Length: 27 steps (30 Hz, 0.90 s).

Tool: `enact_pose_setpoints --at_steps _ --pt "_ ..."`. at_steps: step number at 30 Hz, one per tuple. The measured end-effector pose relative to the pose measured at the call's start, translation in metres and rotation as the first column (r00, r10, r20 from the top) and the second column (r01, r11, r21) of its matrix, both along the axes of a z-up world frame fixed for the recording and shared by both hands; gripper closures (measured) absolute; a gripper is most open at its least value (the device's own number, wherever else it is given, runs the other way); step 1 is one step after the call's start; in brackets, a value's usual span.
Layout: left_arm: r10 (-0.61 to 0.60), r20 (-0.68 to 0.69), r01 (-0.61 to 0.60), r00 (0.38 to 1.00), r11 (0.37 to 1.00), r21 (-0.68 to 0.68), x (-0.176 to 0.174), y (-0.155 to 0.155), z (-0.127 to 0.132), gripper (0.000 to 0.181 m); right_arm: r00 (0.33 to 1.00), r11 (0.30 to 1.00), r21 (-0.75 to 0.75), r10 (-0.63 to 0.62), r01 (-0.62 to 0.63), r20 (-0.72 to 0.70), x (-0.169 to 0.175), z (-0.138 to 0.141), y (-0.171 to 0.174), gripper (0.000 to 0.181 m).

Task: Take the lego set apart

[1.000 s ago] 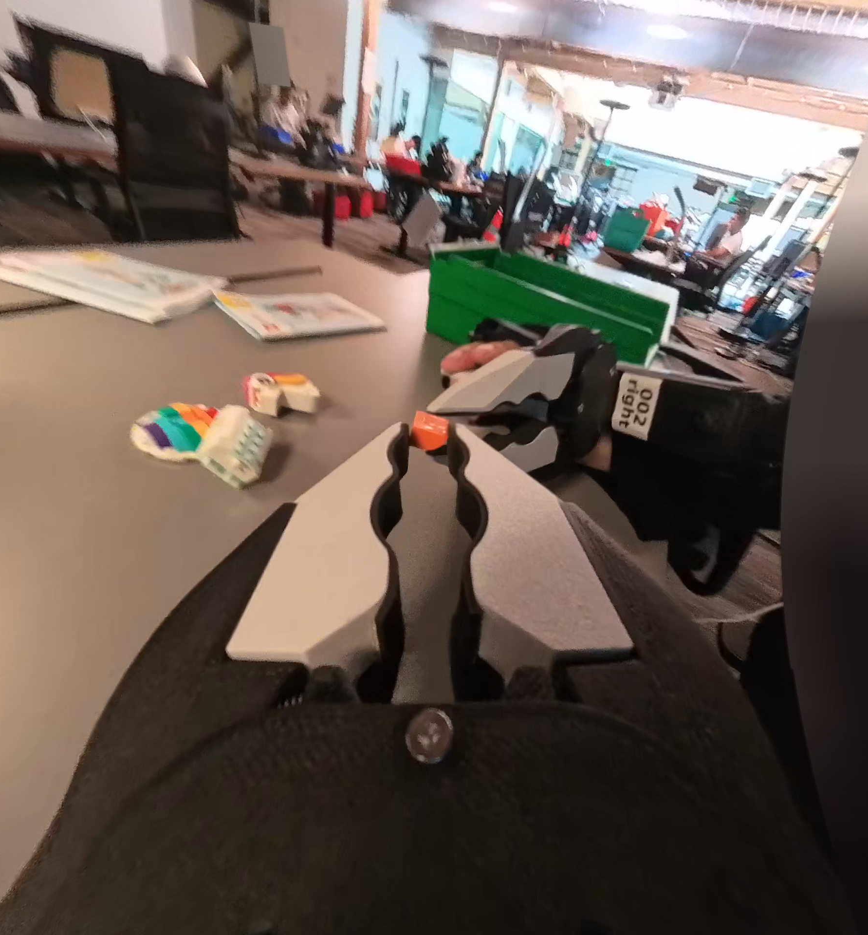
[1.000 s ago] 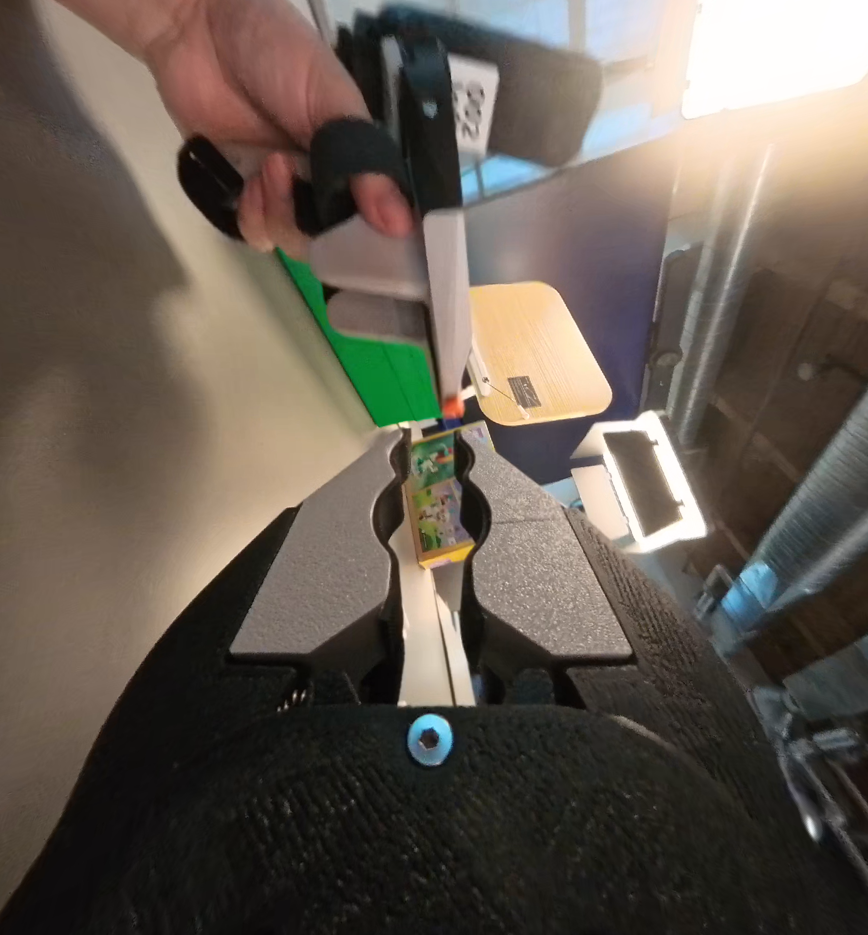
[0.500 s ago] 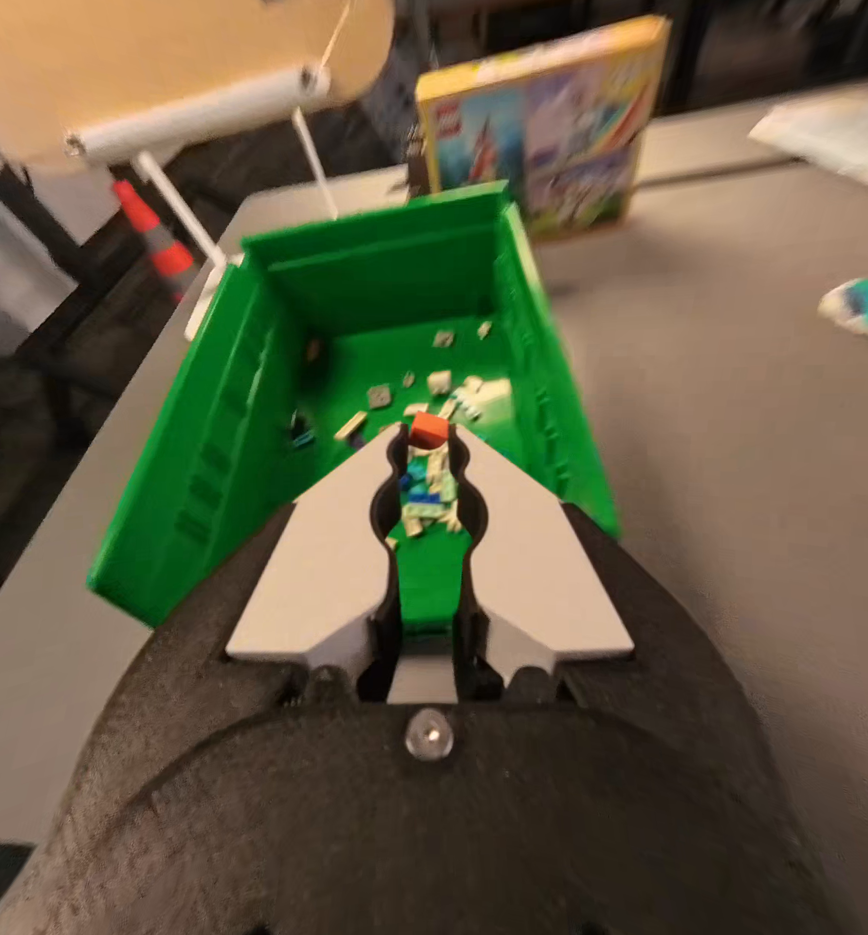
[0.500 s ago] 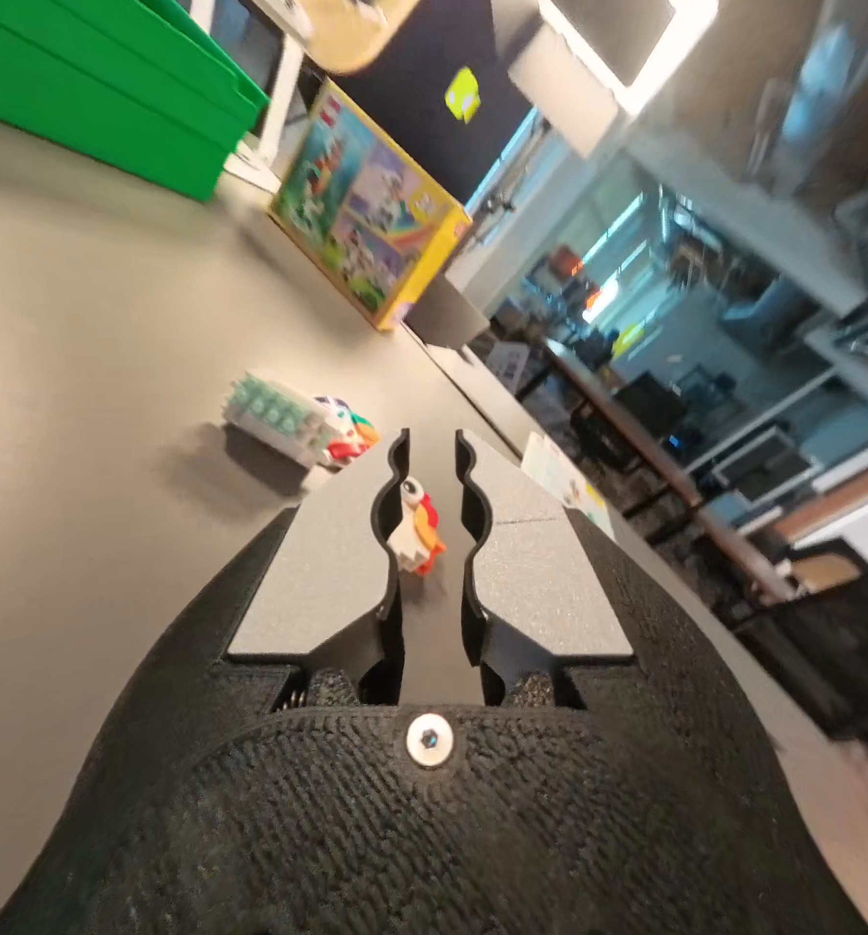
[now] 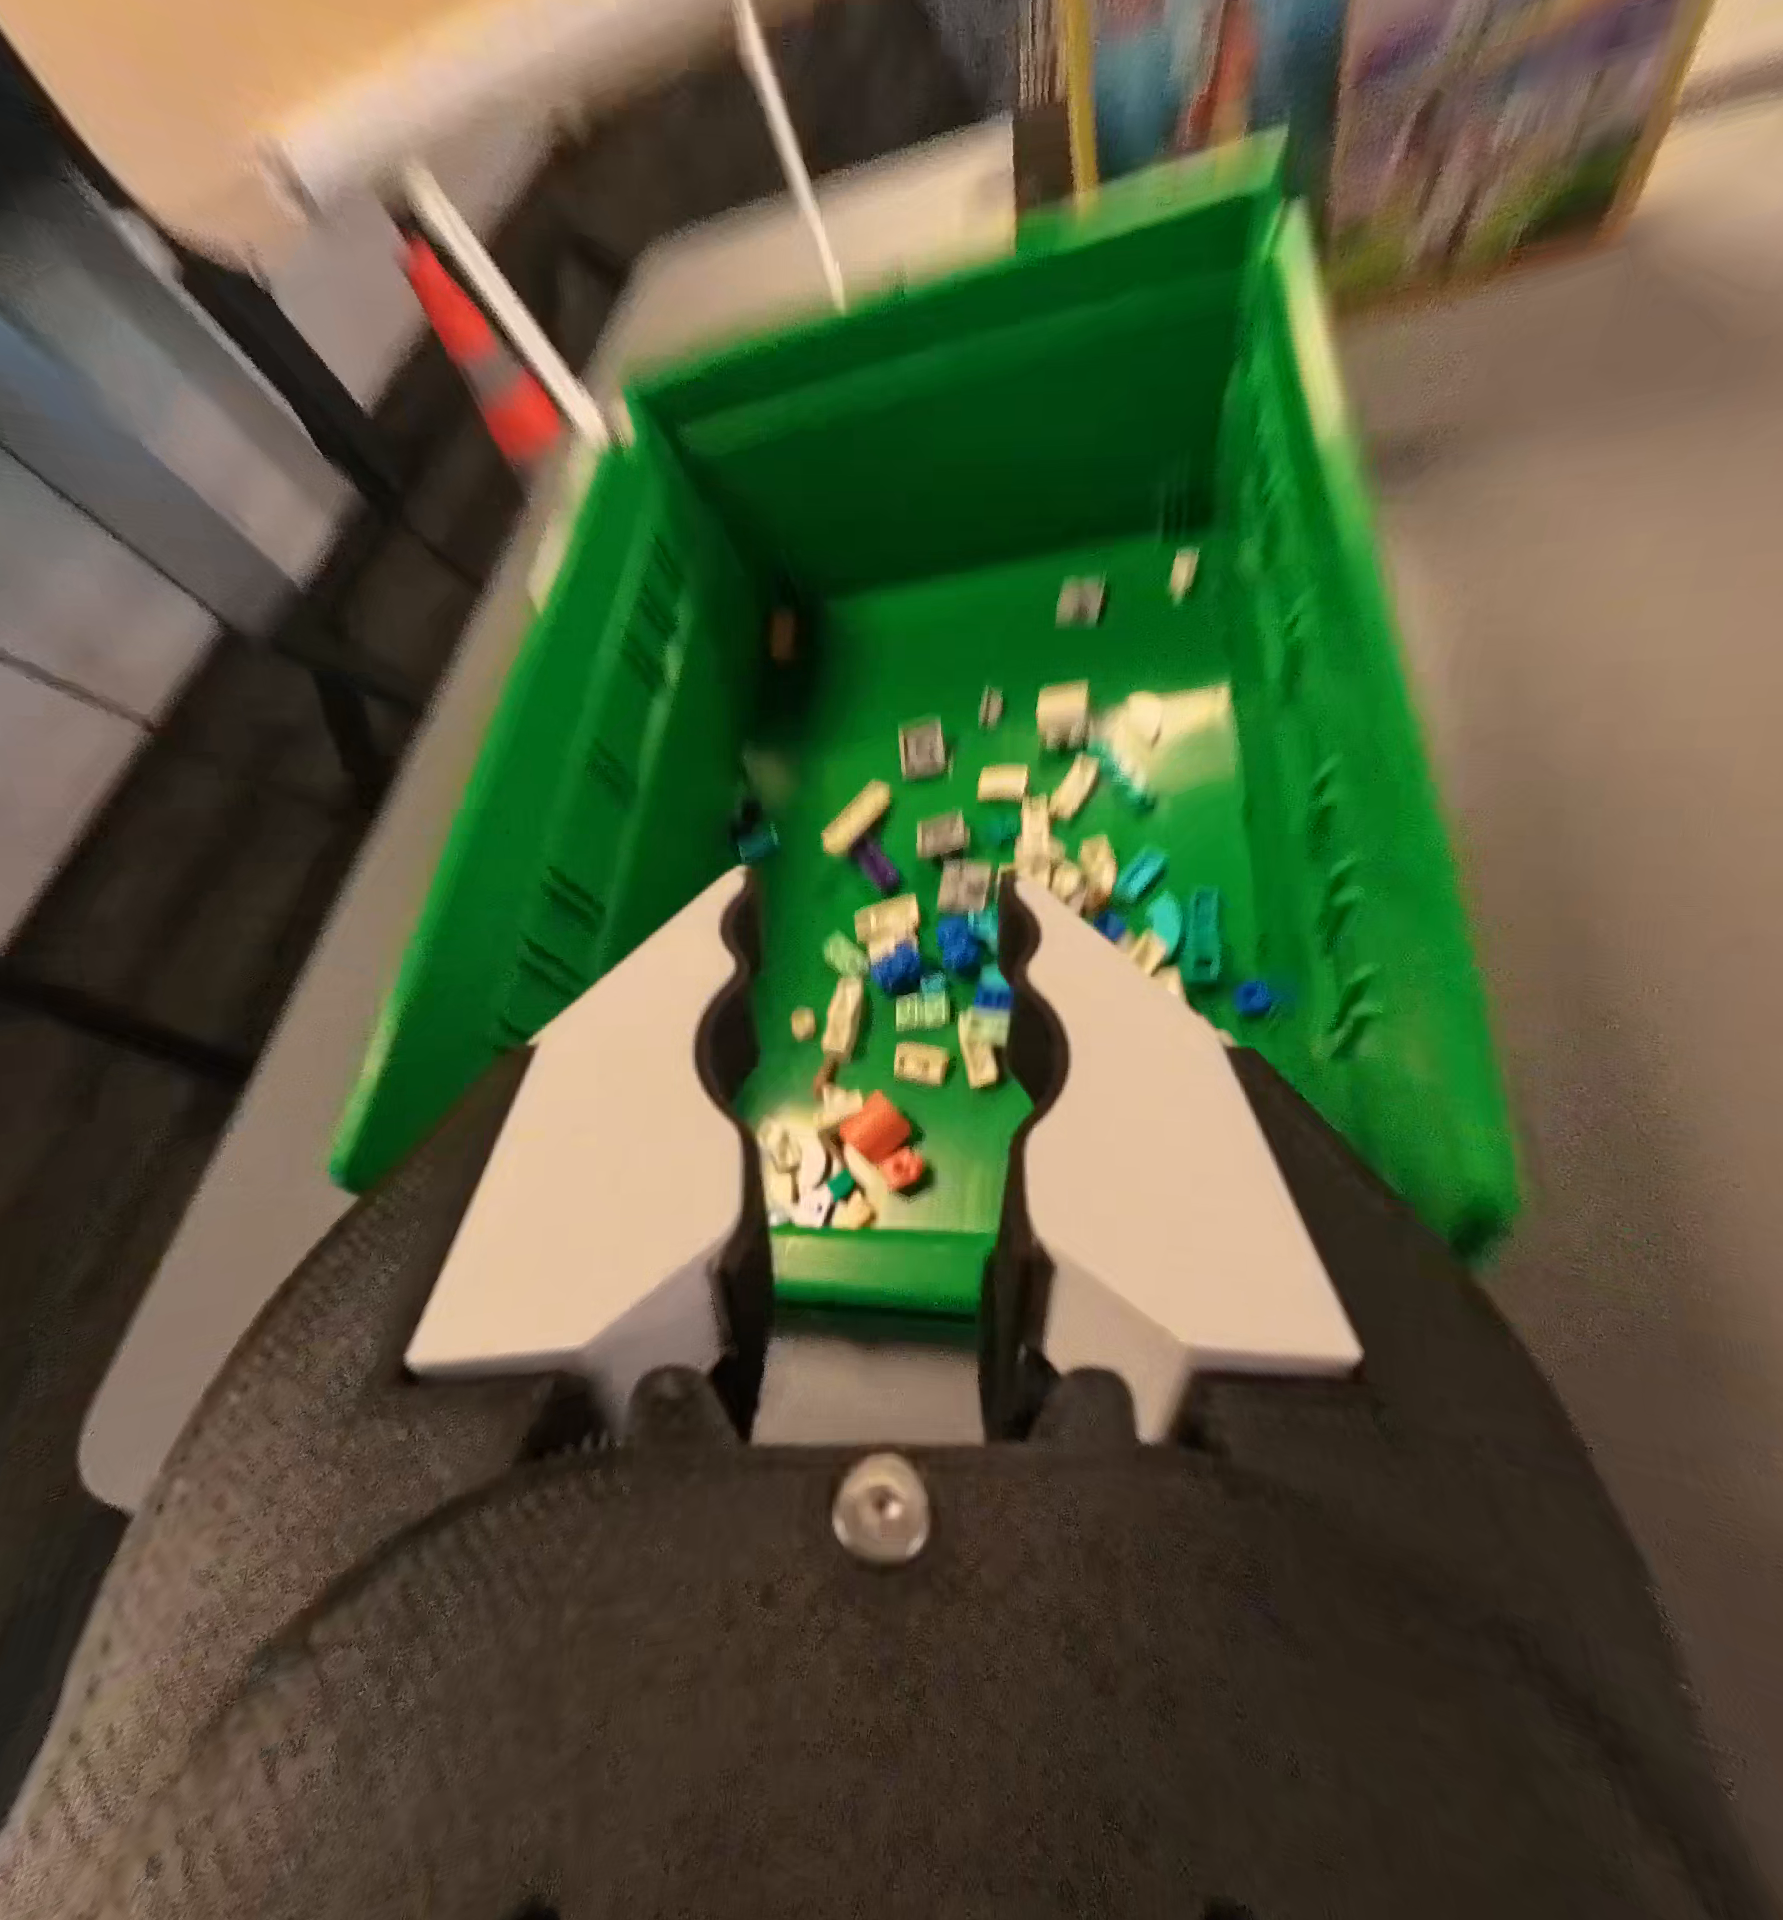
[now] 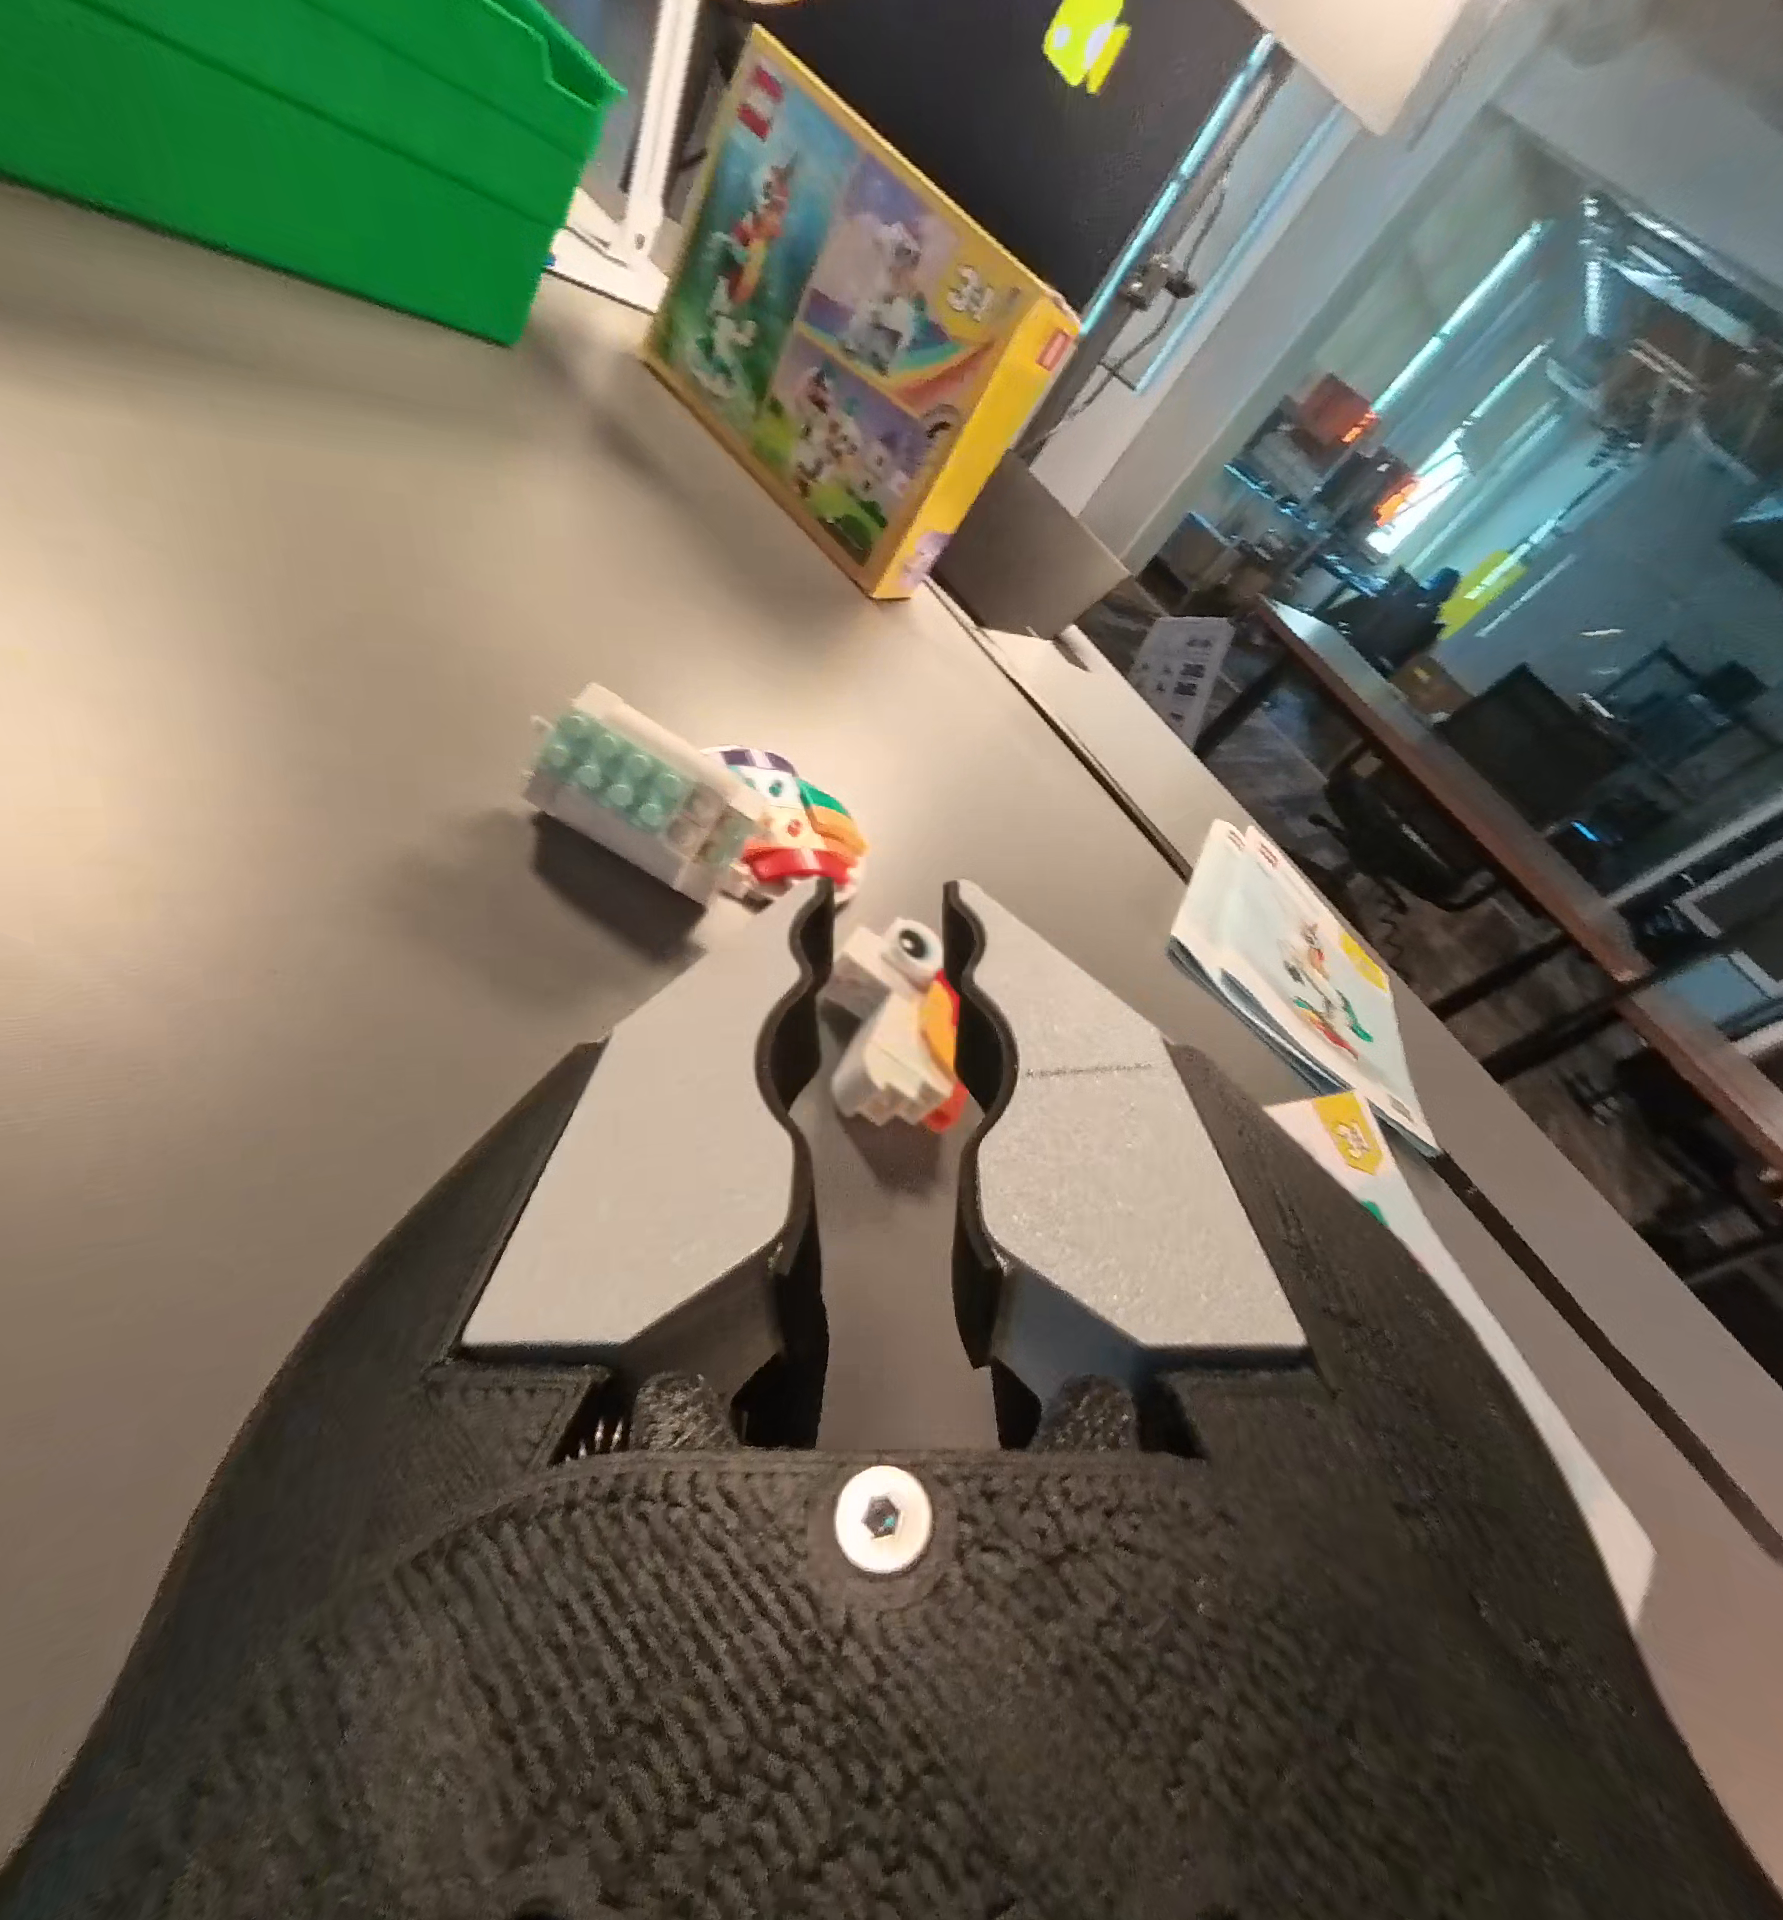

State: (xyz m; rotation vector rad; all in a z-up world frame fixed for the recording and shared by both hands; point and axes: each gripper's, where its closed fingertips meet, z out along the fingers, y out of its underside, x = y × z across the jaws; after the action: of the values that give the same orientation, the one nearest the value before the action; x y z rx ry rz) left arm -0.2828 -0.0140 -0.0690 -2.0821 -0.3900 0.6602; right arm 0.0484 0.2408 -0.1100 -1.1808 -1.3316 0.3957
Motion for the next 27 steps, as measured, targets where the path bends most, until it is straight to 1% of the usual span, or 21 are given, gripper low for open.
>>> enact_pose_setpoints --at_steps 1,2,3,4,5,6,7,8,9,10,11,12,13,14,16,18,20,22,24,27 --pt "-0.021 -0.067 0.026 0.998 0.996 0.082 0.012 0.002 0.021 0.137 1.000 1.000 0.008 0.010 -0.010 0.007 -0.002 -0.001 -0.003 0.162" --pt "-0.058 -0.135 0.079 0.989 0.984 0.159 0.029 0.005 0.042 0.137 1.000 1.000 0.025 0.014 -0.015 0.017 -0.003 -0.002 -0.005 0.162" --pt "-0.118 -0.201 0.163 0.972 0.960 0.226 0.052 0.013 0.062 0.138 1.000 0.999 0.047 0.012 -0.013 0.024 -0.004 -0.003 -0.005 0.162" --pt "-0.197 -0.261 0.269 0.945 0.923 0.275 0.079 0.022 0.079 0.138 1.000 0.997 0.072 0.006 -0.008 0.023 -0.004 -0.002 -0.005 0.162" --pt "-0.283 -0.317 0.379 0.905 0.874 0.305 0.109 0.034 0.092 0.139 1.000 0.995 0.099 -0.001 0.000 0.014 -0.004 -0.001 -0.003 0.162" --pt "-0.369 -0.382 0.493 0.847 0.815 0.305 0.141 0.047 0.101 0.140 1.000 0.993 0.122 -0.012 0.012 0.001 -0.002 0.002 -0.001 0.162" --pt "-0.451 -0.448 0.597 0.772 0.756 0.268 0.172 0.063 0.105 0.142 0.999 0.991 0.132 -0.028 0.031 -0.019 0.000 0.005 0.003 0.163" --pt "-0.526 -0.510 0.687 0.681 0.700 0.196 0.202 0.080 0.103 0.144 0.998 0.991 0.127 -0.047 0.053 -0.049 0.004 0.009 0.007 0.166" --pt "-0.592 -0.556 0.755 0.583 0.648 0.101 0.229 0.098 0.094 0.144 0.994 0.991 0.112 -0.066 0.076 -0.086 0.010 0.014 0.011 0.168" --pt "-0.654 -0.576 0.802 0.491 0.597 0.006 0.253 0.117 0.079 0.144 0.988 0.990 0.102 -0.088 0.101 -0.124 0.016 0.019 0.016 0.169" --pt "-0.713 -0.566 0.831 0.415 0.551 -0.084 0.271 0.136 0.058 0.142 0.981 0.986 0.101 -0.114 0.131 -0.158 0.023 0.023 0.022 0.171" --pt "-0.756 -0.541 0.845 0.368 0.515 -0.146 0.282 0.154 0.037 0.135 0.972 0.981 0.100 -0.143 0.164 -0.186 0.029 0.027 0.027 0.172" --pt "-0.788 -0.515 0.854 0.337 0.486 -0.184 0.288 0.170 0.017 0.128 0.965 0.978 0.096 -0.161 0.184 -0.209 0.034 0.030 0.030 0.172" --pt "-0.807 -0.494 0.861 0.323 0.467 -0.200 0.290 0.185 0.000 0.127 0.960 0.976 0.098 -0.167 0.193 -0.226 0.036 0.032 0.031 0.172" --pt "-0.842 -0.427 0.876 0.330 0.442 -0.194 0.287 0.209 -0.031 0.121 0.958 0.971 0.121 -0.176 0.207 -0.225 0.037 0.033 0.032 0.172" --pt "-0.869 -0.365 0.884 0.333 0.422 -0.198 0.282 0.223 -0.056 0.118 0.962 0.968 0.139 -0.178 0.209 -0.208 0.036 0.030 0.032 0.172" --pt "-0.899 -0.303 0.904 0.317 0.384 -0.190 0.283 0.227 -0.074 0.118 0.963 0.968 0.147 -0.171 0.203 -0.206 0.035 0.030 0.031 0.172" --pt "-0.908 -0.289 0.915 0.303 0.362 -0.178 0.284 0.227 -0.076 0.122 0.964 0.968 0.160 -0.156 0.193 -0.215 0.033 0.032 0.030 0.172" --pt "-0.917 -0.277 0.921 0.289 0.345 -0.182 0.286 0.227 -0.078 0.127 0.959 0.962 0.178 -0.166 0.209 -0.229 0.033 0.036 0.032 0.172" --pt "-0.913 -0.266 0.908 0.308 0.366 -0.204 0.281 0.233 -0.081 0.133 0.942 0.930 0.226 -0.235 0.289 -0.238 0.034 0.040 0.042 0.172"
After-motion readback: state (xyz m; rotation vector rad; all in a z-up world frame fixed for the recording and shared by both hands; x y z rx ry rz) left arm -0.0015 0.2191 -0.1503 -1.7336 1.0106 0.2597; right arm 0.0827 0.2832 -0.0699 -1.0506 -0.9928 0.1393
